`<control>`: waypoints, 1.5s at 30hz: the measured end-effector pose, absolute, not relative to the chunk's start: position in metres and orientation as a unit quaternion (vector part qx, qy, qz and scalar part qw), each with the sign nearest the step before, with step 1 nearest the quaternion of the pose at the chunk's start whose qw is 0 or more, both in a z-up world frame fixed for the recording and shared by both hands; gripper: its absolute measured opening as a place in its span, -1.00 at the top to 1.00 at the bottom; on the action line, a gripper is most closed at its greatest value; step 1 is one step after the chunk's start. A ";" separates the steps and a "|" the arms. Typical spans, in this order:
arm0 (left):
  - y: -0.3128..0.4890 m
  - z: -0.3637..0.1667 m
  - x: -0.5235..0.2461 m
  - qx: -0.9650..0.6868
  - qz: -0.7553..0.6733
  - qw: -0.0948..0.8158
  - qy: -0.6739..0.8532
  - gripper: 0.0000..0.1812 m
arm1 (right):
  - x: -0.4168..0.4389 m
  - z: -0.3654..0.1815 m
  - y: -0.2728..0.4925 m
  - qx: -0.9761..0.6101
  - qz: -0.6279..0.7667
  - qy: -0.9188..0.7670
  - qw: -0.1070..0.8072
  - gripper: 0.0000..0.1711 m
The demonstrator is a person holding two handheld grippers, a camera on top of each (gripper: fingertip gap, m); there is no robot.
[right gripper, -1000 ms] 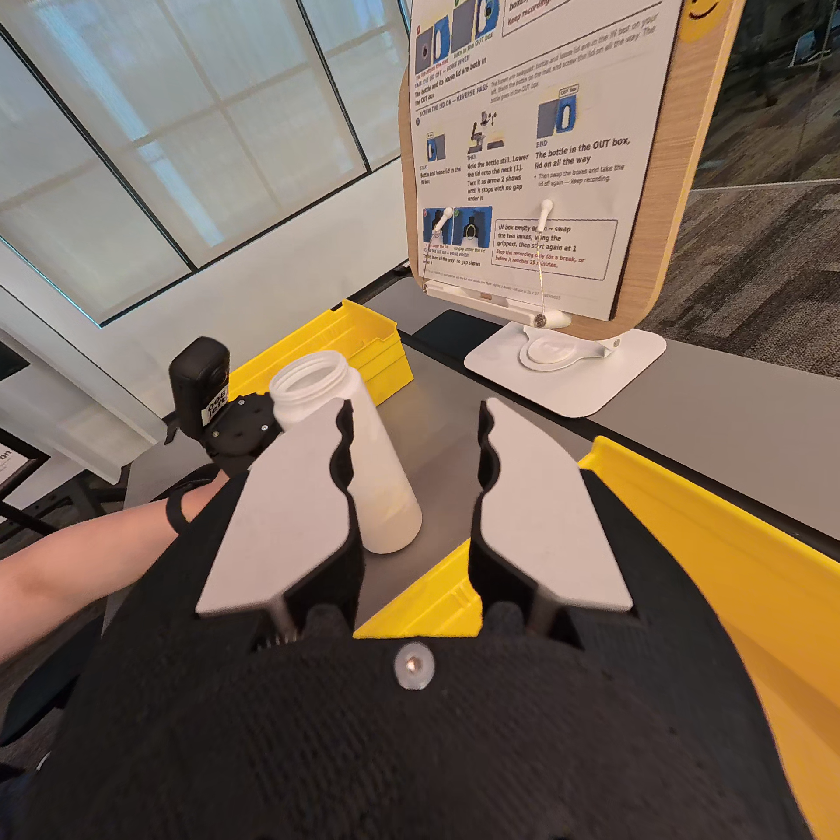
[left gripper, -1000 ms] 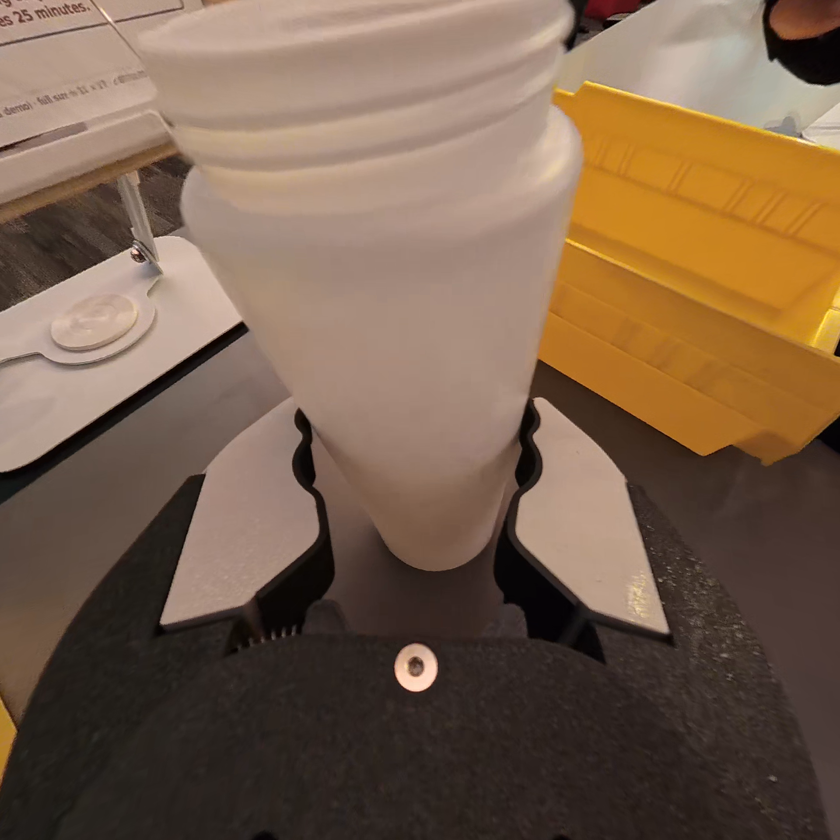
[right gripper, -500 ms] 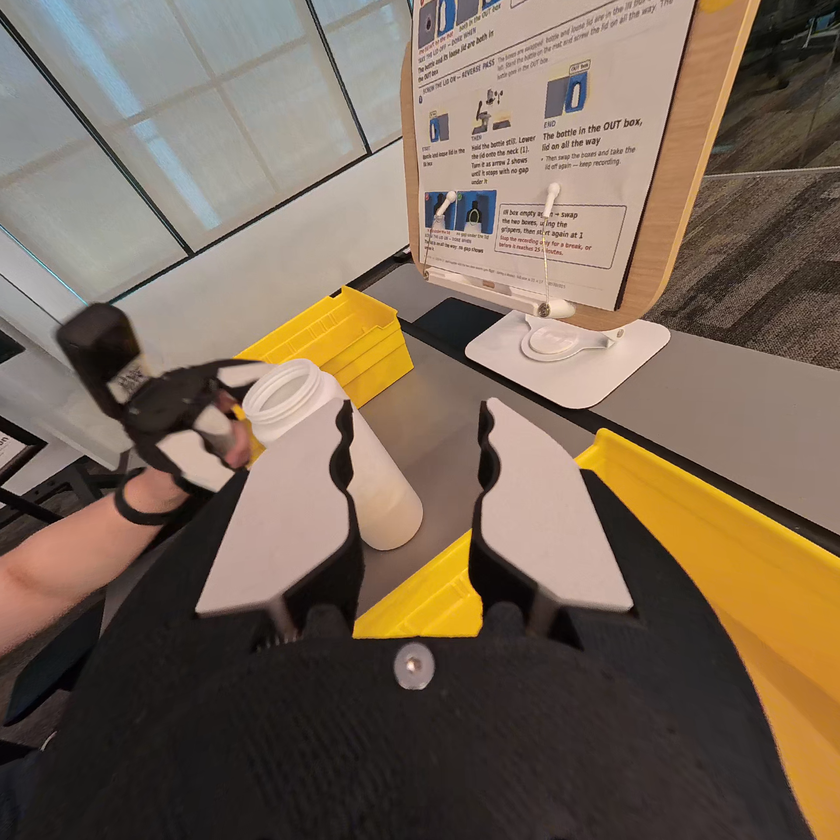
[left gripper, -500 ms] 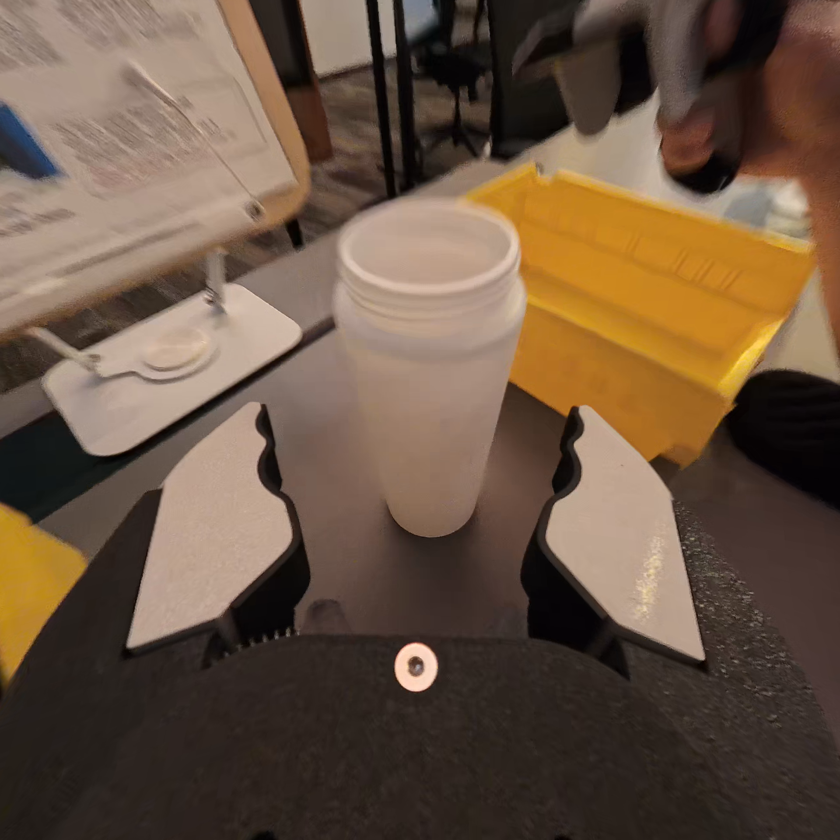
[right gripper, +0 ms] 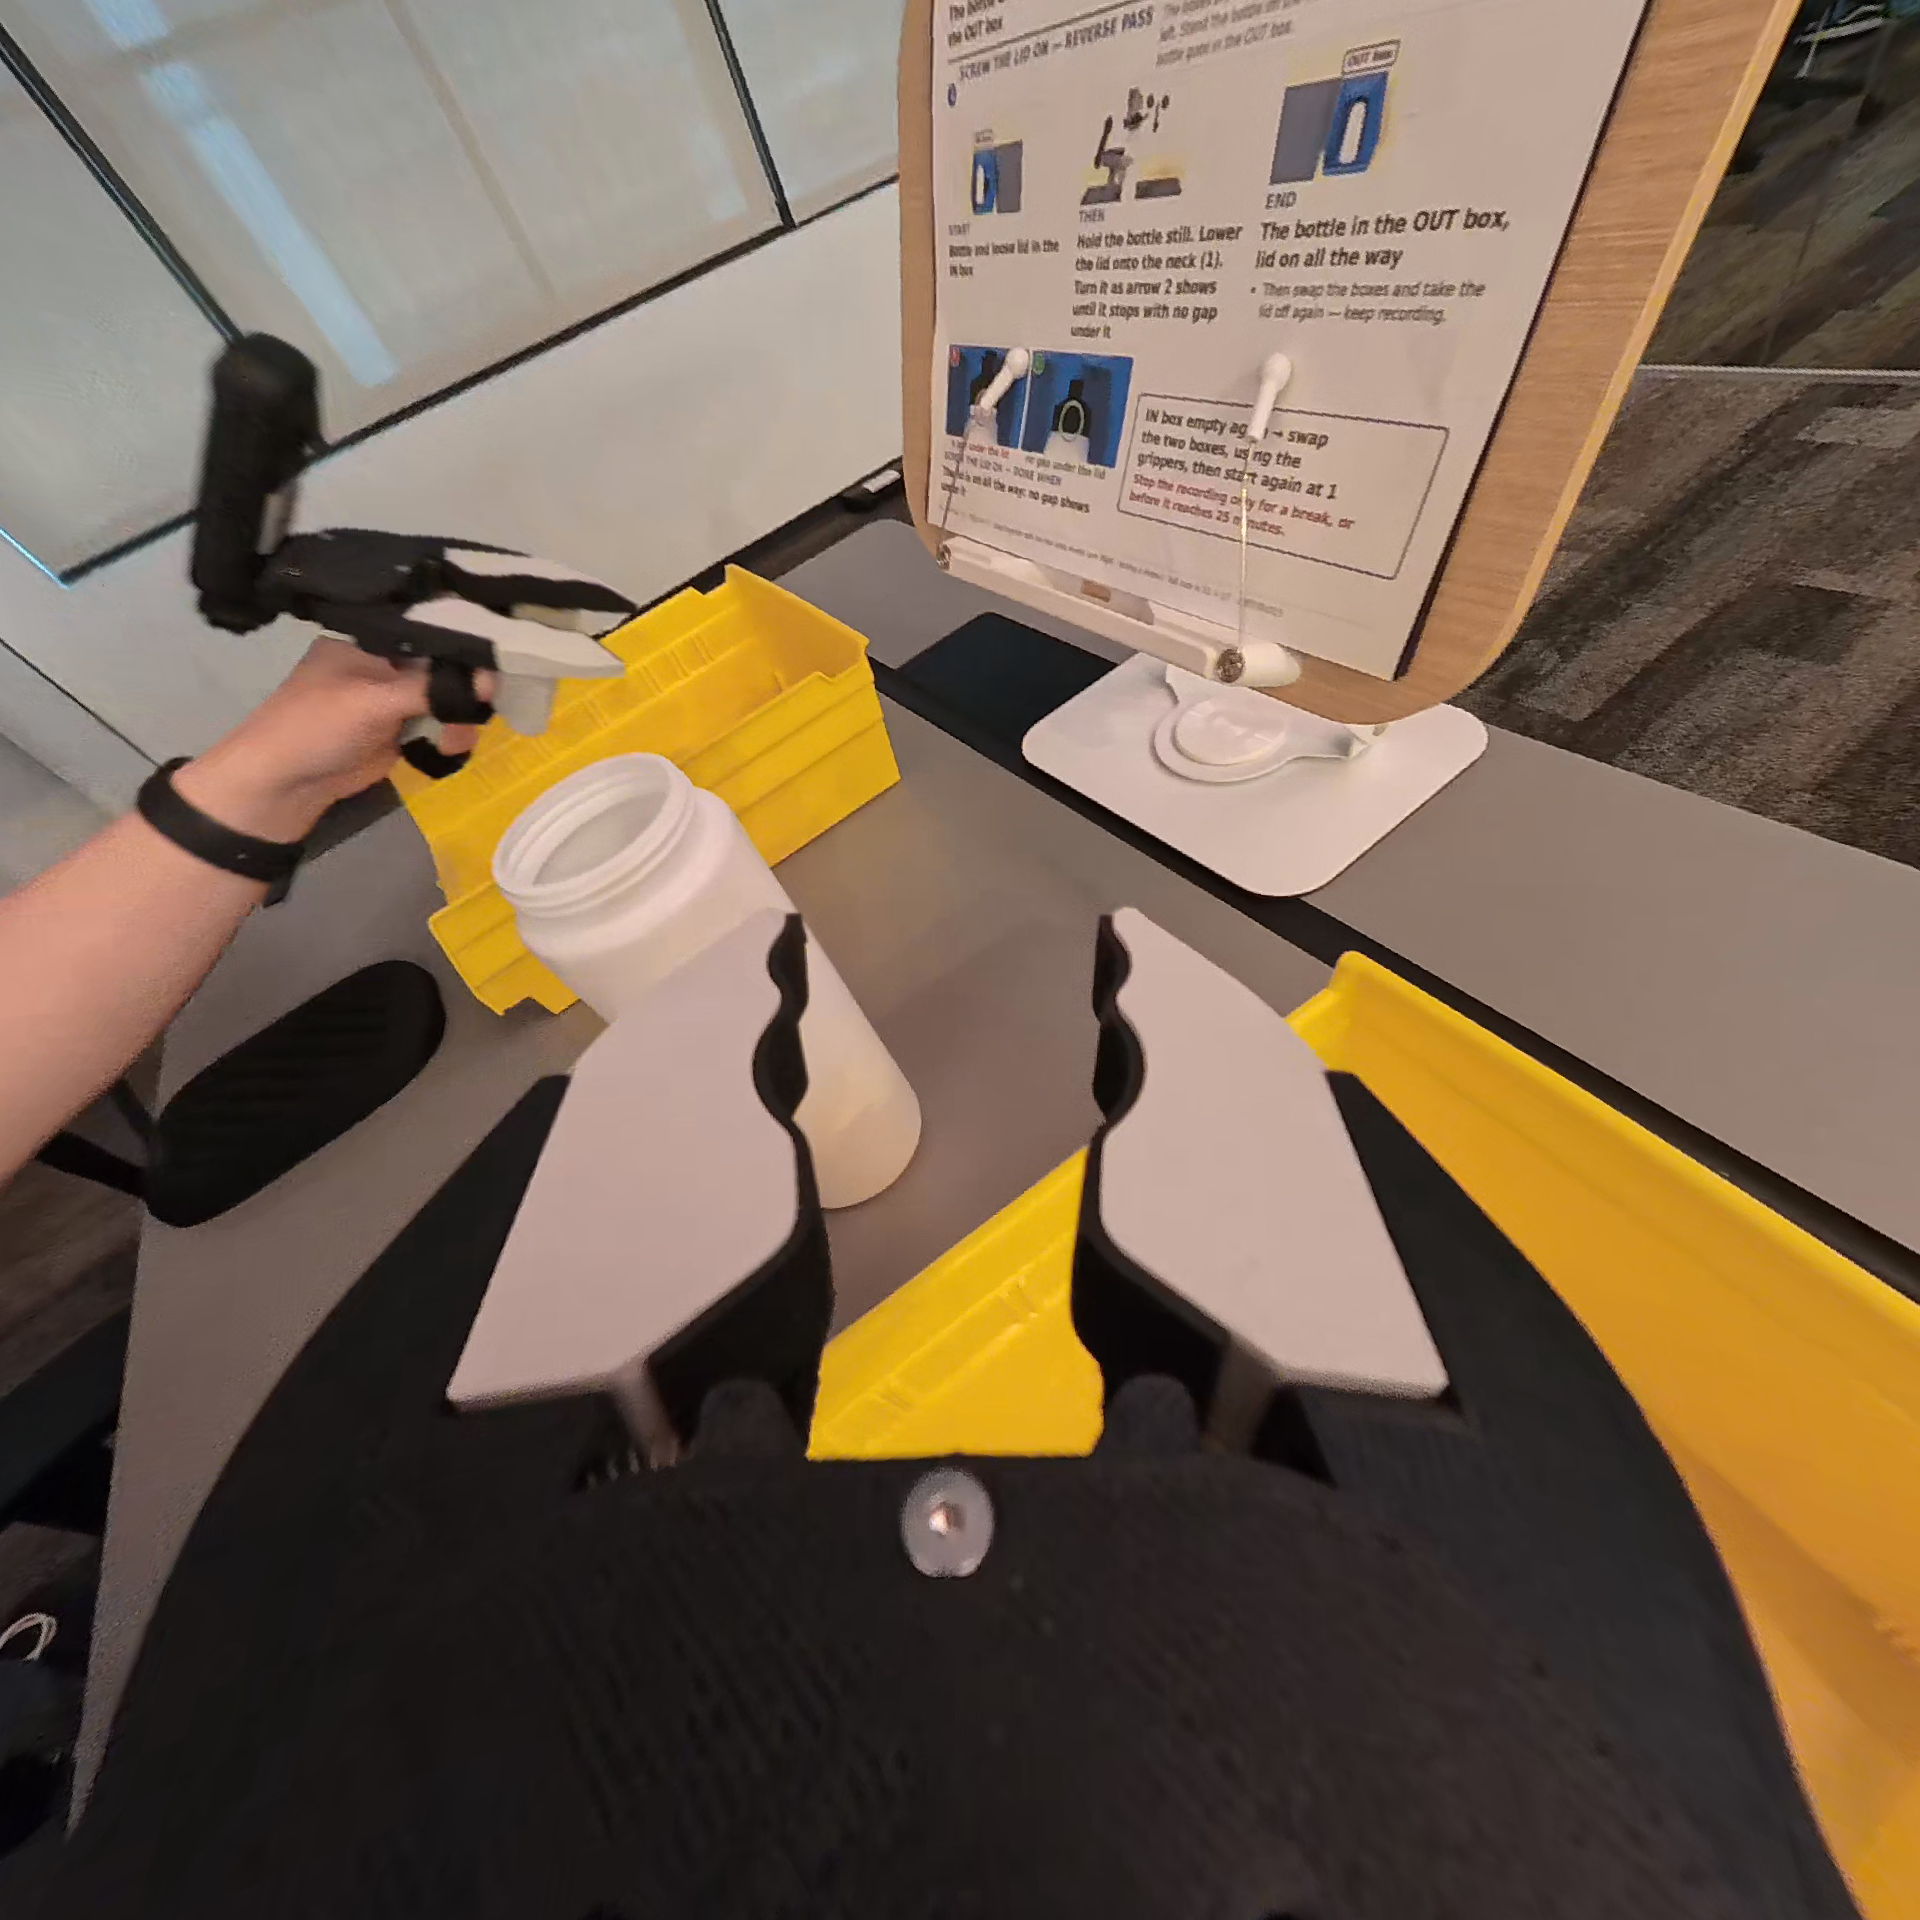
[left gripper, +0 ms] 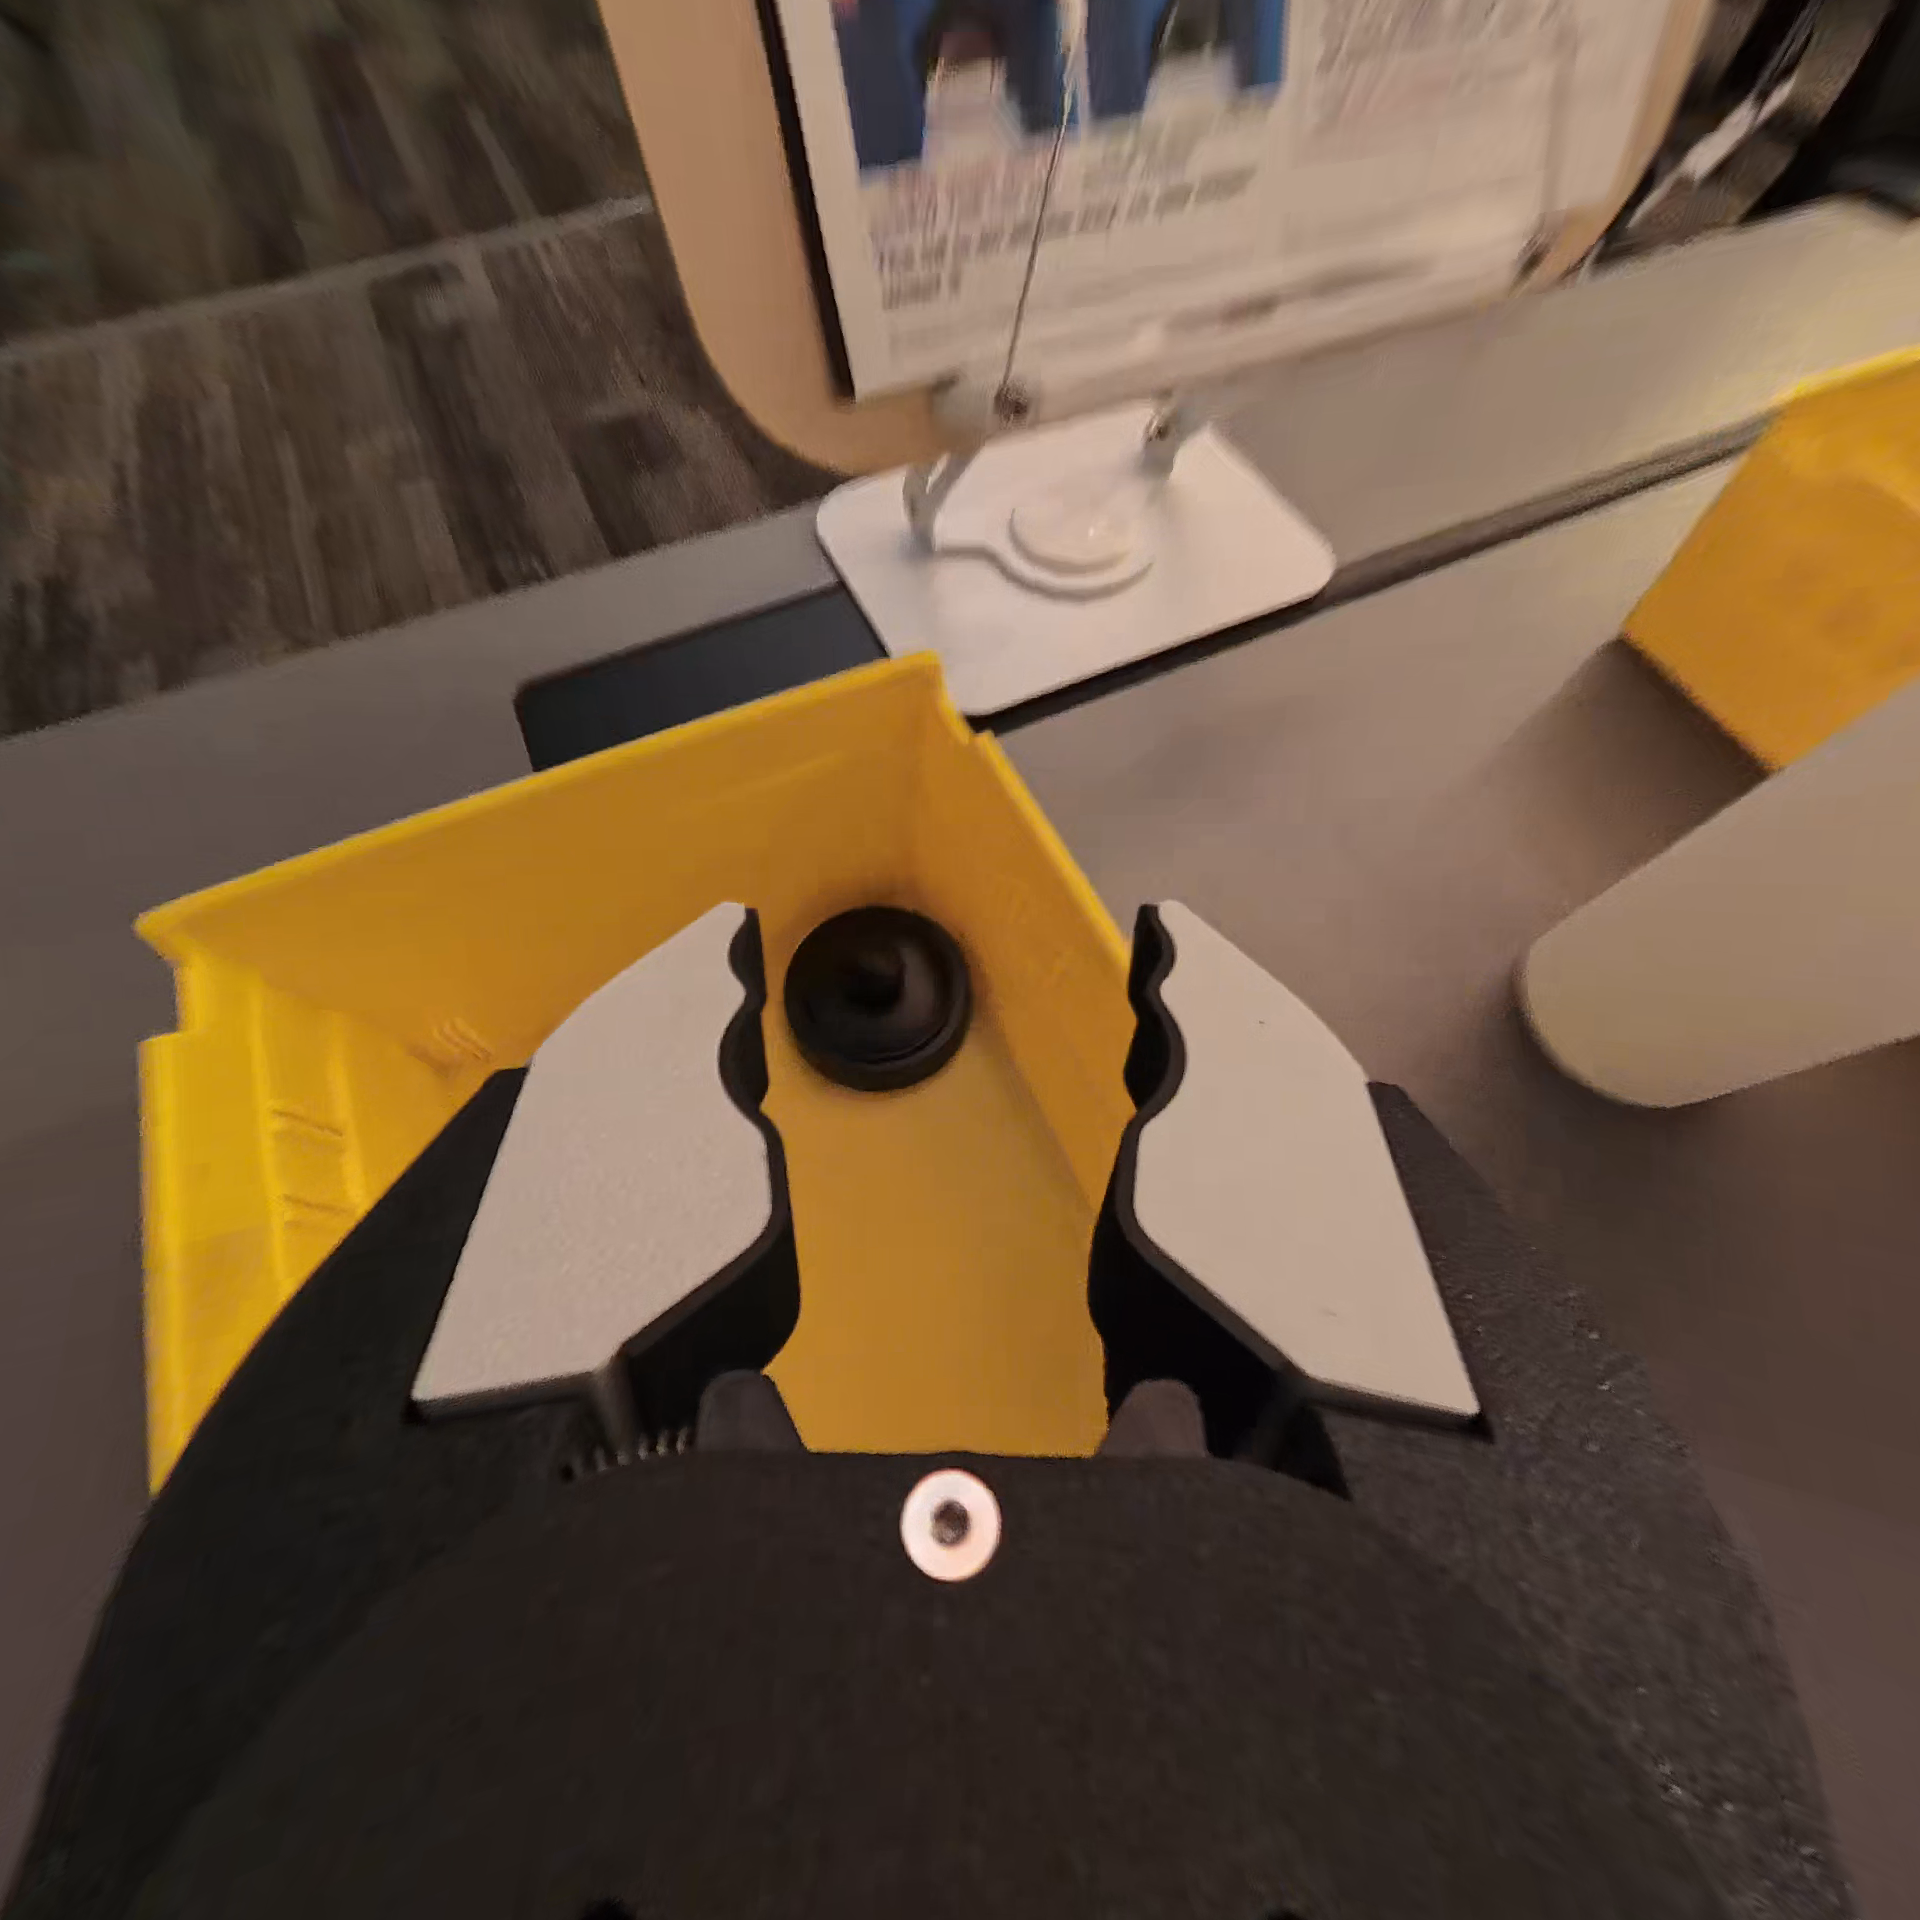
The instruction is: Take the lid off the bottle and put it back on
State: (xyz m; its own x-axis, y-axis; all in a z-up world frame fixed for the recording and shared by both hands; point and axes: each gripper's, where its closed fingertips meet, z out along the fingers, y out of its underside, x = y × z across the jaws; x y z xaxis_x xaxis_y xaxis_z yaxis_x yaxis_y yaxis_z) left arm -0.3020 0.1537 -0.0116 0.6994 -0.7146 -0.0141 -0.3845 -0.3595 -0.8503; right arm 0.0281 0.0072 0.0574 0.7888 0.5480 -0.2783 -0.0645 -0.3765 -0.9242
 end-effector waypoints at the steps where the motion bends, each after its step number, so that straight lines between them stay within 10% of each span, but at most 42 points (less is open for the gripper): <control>1: 0.163 -0.028 -0.301 -0.808 -0.173 0.439 0.354 0.23 | 0.030 0.056 0.008 -0.781 0.284 -0.153 0.536 0.37; 22: 0.207 -0.146 -0.299 -0.859 -0.122 0.302 0.394 0.24 | 0.037 0.035 0.013 -0.814 0.237 -0.161 0.504 0.37; 33: 0.105 0.031 -0.296 -0.692 -0.277 0.522 0.414 0.24 | -0.002 0.097 -0.009 -0.725 0.206 -0.251 0.608 0.37; 45: -0.085 0.063 -0.178 -0.508 -0.281 0.423 0.696 0.24 | -0.172 0.092 -0.089 -0.591 0.302 -0.502 0.554 0.01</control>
